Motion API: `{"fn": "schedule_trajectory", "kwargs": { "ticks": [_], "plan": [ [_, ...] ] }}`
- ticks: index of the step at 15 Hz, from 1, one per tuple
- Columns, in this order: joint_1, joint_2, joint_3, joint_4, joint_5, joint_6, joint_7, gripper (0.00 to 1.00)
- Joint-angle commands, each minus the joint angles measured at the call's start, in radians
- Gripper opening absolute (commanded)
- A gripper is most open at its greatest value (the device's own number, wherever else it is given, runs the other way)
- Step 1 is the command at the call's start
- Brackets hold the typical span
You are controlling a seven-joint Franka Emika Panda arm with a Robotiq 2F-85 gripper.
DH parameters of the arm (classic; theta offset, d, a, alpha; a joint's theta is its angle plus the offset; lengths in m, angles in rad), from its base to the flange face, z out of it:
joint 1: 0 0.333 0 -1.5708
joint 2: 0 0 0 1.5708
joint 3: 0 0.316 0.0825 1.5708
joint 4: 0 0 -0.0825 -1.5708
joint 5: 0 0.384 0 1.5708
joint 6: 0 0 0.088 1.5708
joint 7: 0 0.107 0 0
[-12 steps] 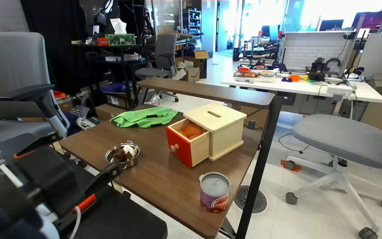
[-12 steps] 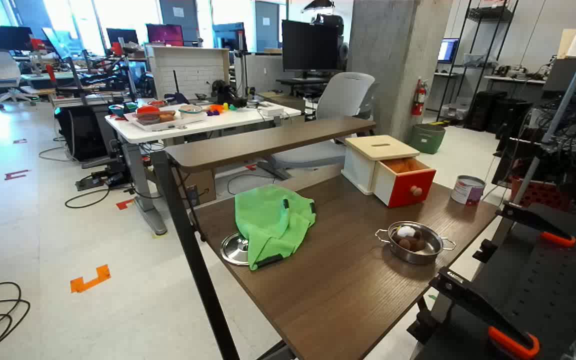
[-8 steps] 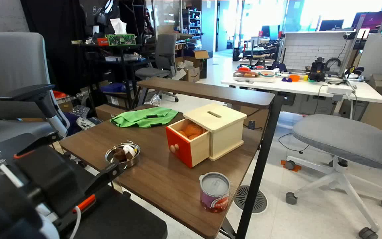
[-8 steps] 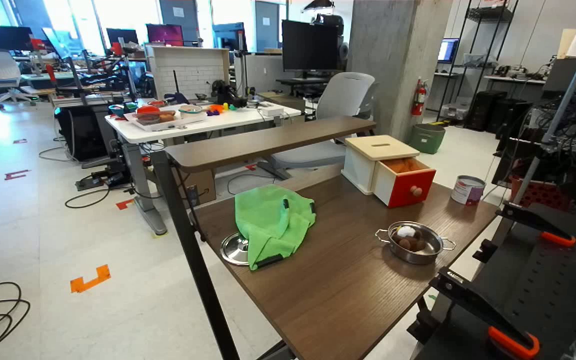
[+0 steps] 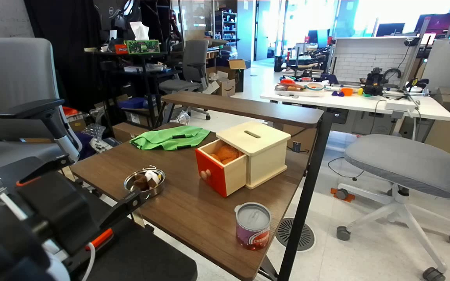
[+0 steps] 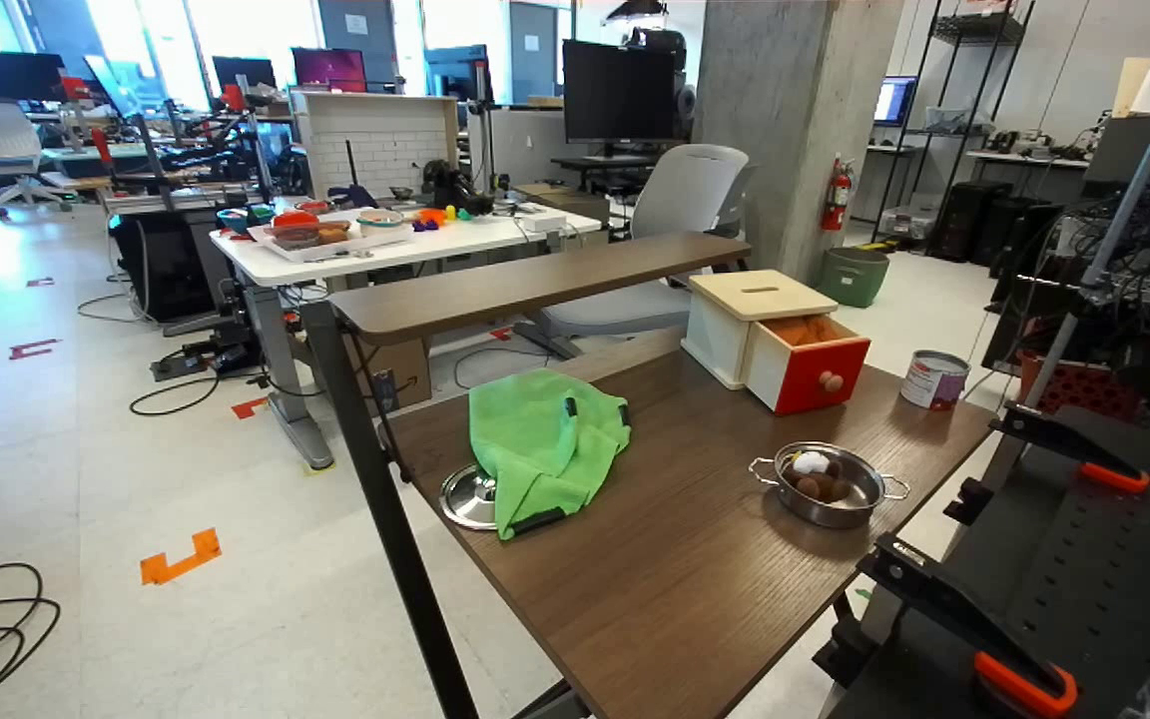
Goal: Move the green cloth to the right
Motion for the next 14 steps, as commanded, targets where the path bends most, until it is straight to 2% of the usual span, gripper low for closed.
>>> {"fn": "schedule_trajectory", "kwargs": {
  "ticks": [1, 4, 6, 10, 14],
  "plan": [
    [0.015, 0.009, 0.009, -0.015, 0.002, 0.016, -0.002, 1.0],
    [0.059, 0.047, 0.04, -0.051, 0.029, 0.045, -0.007, 1.0],
    [0.095, 0.108, 0.068, -0.056, 0.095, 0.071, 0.029, 1.0],
    [0.152, 0.253, 0.132, -0.063, 0.217, 0.278, 0.101, 1.0],
    [0.18, 0.423, 0.185, -0.027, 0.207, 0.452, 0.193, 1.0]
  ]
}}
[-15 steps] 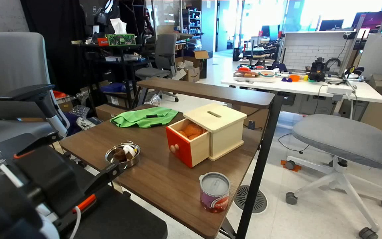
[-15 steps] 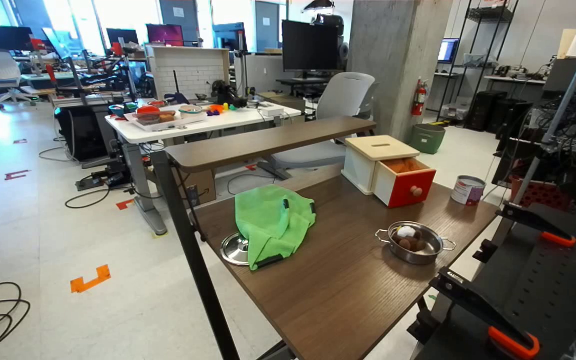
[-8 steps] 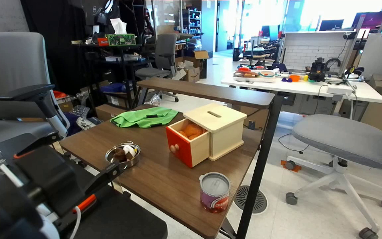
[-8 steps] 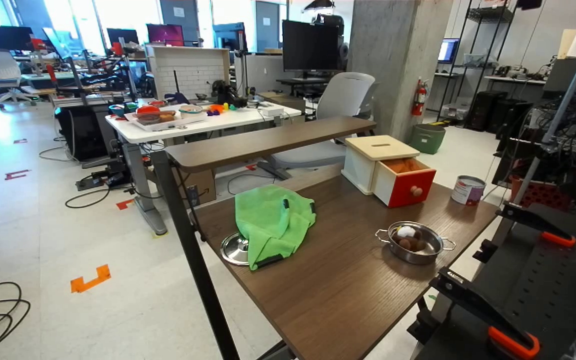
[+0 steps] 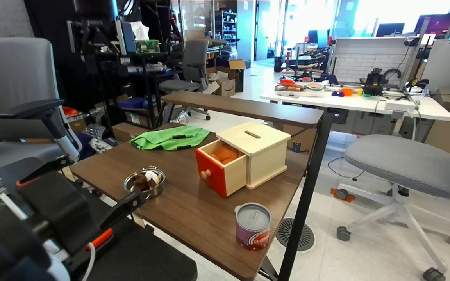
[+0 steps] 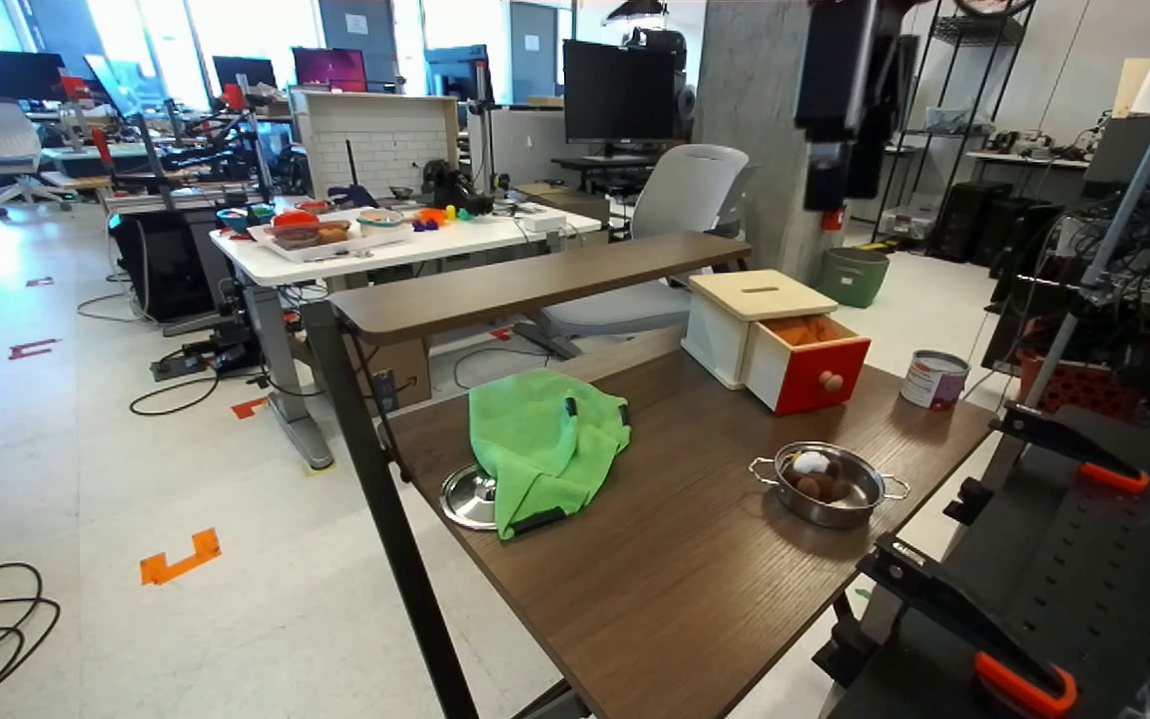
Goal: Move the green cloth to the right
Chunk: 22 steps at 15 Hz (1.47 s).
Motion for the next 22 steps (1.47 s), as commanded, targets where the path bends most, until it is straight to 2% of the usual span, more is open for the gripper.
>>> {"fn": "schedule_trajectory", "kwargs": {
  "ticks": [1, 4, 7, 12, 14, 22],
  "plan": [
    [0.017, 0.15, 0.033, 0.061, 0.015, 0.161, 0.076, 1.0],
    [0.028, 0.287, 0.042, 0.158, 0.01, 0.256, 0.139, 1.0],
    [0.033, 0.434, 0.041, 0.312, 0.016, 0.285, 0.178, 1.0],
    [0.052, 0.636, 0.038, 0.537, 0.021, 0.274, 0.23, 1.0],
    [0.064, 0.702, 0.033, 0.595, 0.014, 0.296, 0.243, 1.0],
    [0.069, 0.913, 0.037, 0.806, 0.031, 0.265, 0.274, 1.0]
  ]
}}
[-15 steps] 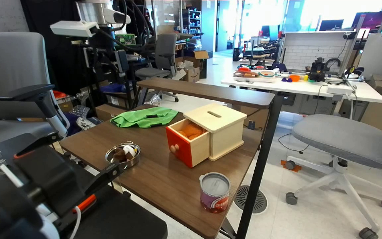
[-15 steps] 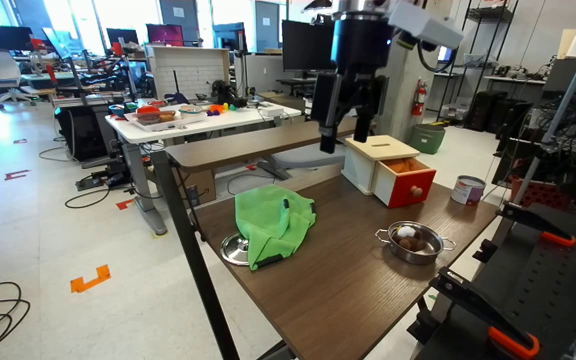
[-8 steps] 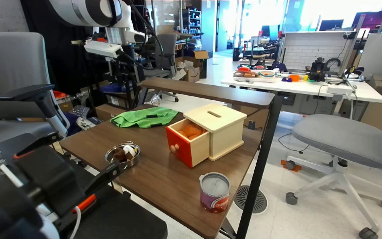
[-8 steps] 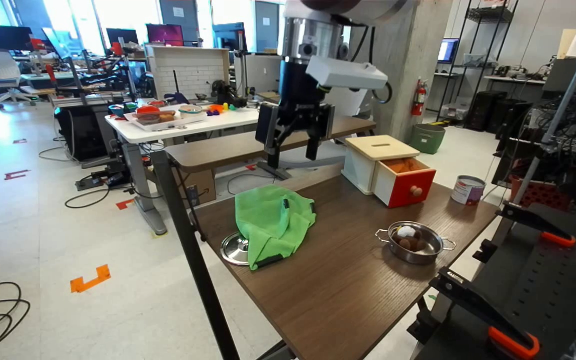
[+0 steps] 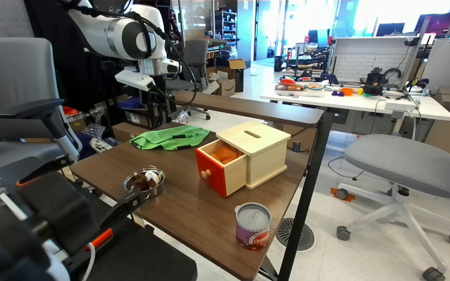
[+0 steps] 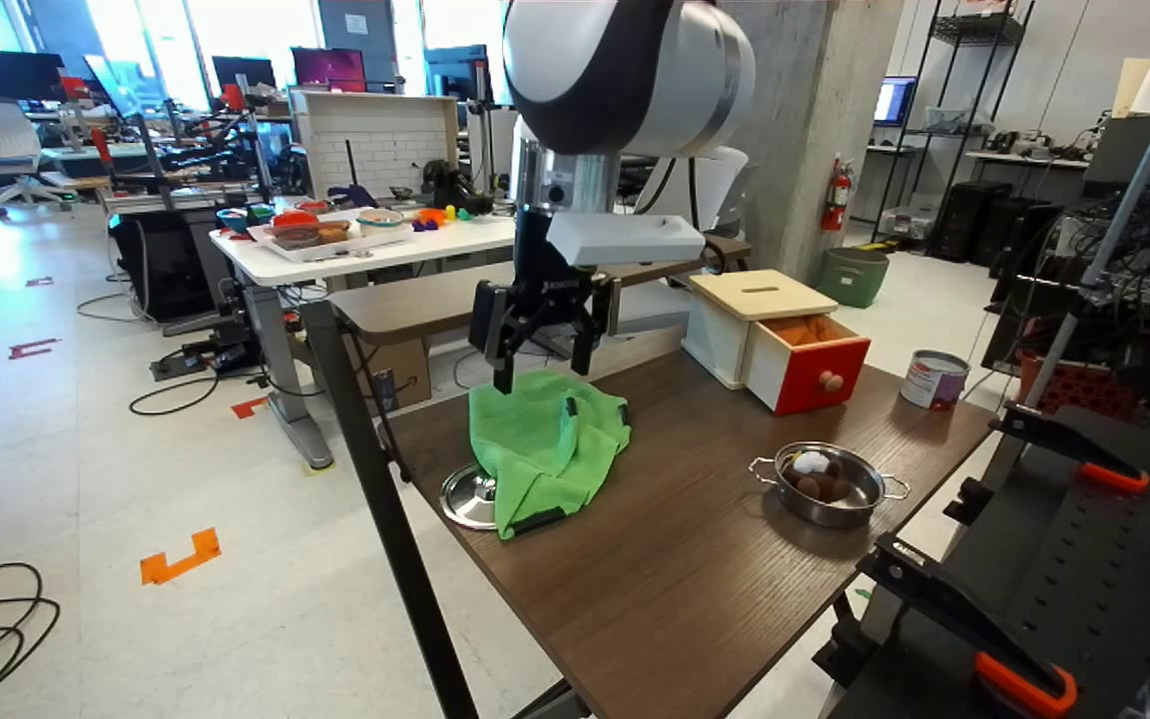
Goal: Move the green cloth to the right
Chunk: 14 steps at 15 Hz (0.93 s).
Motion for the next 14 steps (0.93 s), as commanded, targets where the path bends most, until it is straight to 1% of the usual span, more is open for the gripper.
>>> {"fn": "schedule_trajectory", "kwargs": {
  "ticks": [1, 9, 14],
  "plan": [
    [0.012, 0.097, -0.005, 0.113, 0.031, -0.022, 0.004, 1.0],
    [0.028, 0.207, -0.012, 0.216, 0.025, -0.029, 0.015, 1.0],
    [0.033, 0.259, -0.035, 0.263, 0.018, -0.047, 0.035, 1.0]
  ]
}}
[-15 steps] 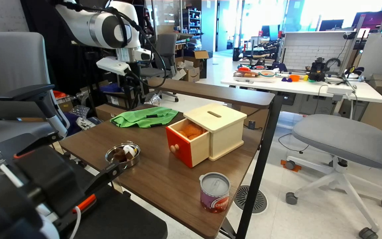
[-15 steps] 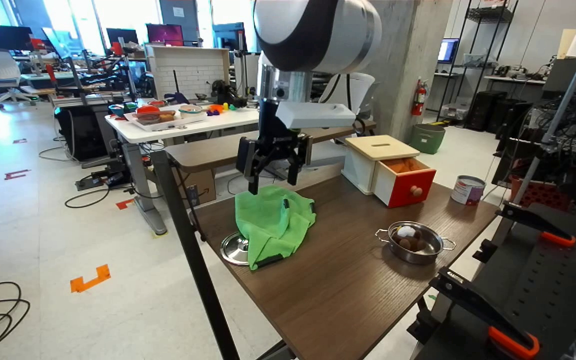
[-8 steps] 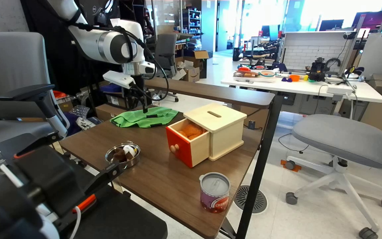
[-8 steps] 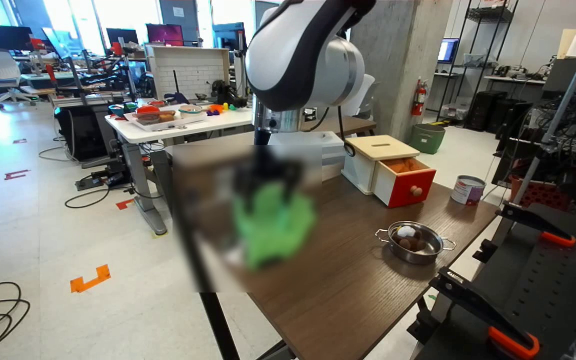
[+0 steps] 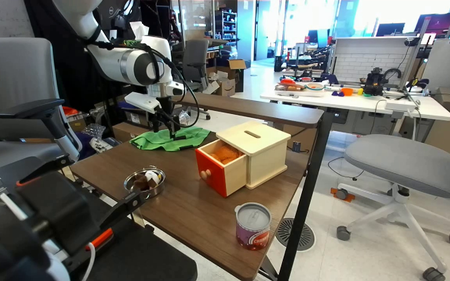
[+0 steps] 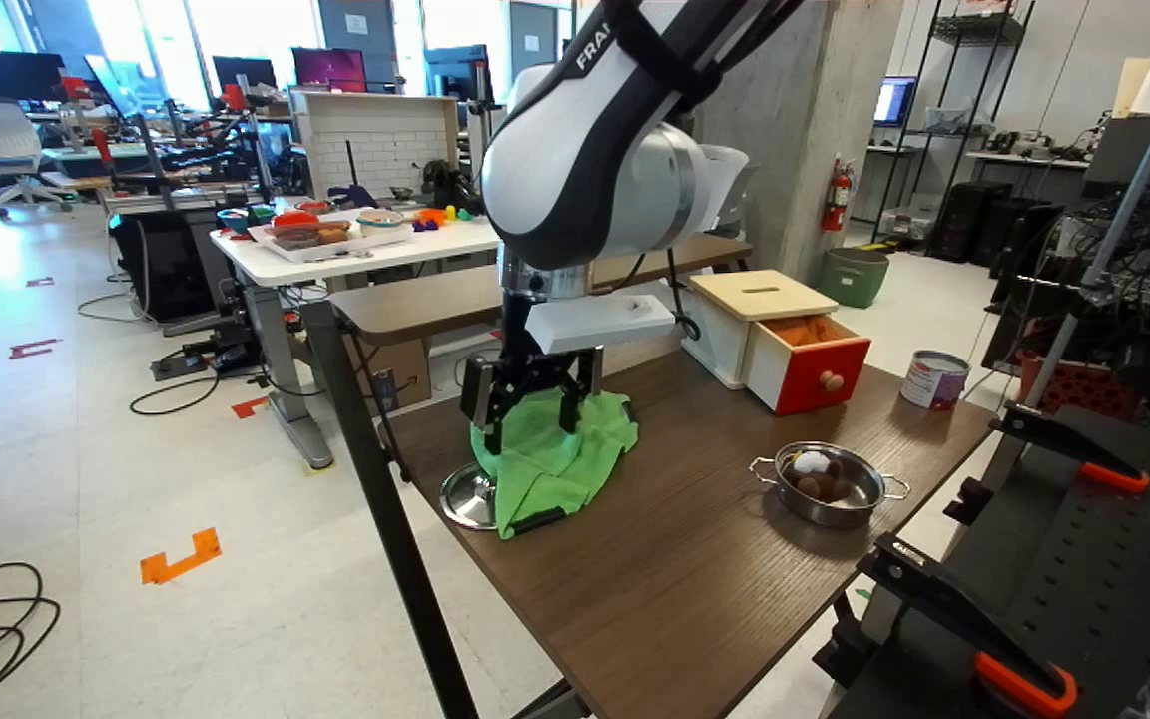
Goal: Move the green cloth to the right
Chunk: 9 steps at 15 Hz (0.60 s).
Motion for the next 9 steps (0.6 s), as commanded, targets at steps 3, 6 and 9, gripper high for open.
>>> {"fn": "schedule_trajectory", "kwargs": {
  "ticks": [3, 6, 9],
  "plan": [
    [0.015, 0.067, -0.049, 0.082, 0.015, -0.069, 0.036, 1.0],
    [0.01, 0.067, -0.071, 0.074, 0.01, -0.111, 0.058, 1.0],
    [0.008, 0.049, -0.096, 0.042, 0.001, -0.151, 0.075, 1.0]
  ]
}}
